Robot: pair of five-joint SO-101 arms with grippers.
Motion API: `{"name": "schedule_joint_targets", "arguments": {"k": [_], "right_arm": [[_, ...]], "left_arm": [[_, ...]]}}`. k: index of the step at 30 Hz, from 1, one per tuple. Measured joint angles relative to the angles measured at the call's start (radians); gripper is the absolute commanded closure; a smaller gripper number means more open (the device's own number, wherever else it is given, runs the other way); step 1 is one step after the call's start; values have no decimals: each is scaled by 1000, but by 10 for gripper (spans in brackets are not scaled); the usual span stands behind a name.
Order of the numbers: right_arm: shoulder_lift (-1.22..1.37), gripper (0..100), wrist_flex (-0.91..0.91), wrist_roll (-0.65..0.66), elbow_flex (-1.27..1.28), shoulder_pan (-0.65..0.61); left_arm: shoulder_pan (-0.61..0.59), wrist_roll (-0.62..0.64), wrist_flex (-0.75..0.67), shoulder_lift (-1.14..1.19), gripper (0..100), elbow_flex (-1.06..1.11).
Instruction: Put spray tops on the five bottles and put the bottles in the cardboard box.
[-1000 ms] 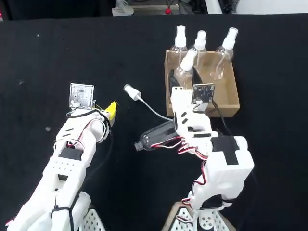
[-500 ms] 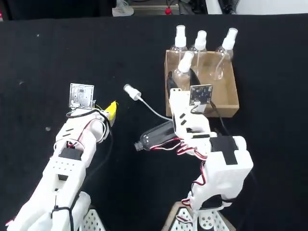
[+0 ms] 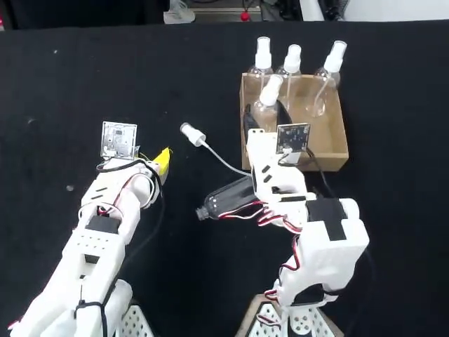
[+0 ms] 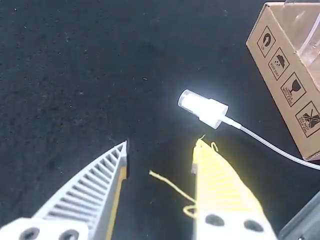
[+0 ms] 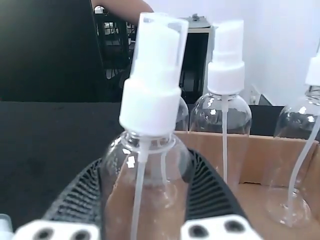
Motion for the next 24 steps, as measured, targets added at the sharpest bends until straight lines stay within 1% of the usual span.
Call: {"name": "schedule_joint_targets", "arguments": {"k": [19, 21, 24], "right_arm": [[0, 983, 0, 0, 0, 0], [0, 947, 0, 0, 0, 0], [0, 849, 0, 0, 0, -2]], "left_arm": [[0, 0, 0, 0, 791, 0], [0, 0, 0, 0, 791, 0], [0, 0, 0, 0, 791, 0]]}}
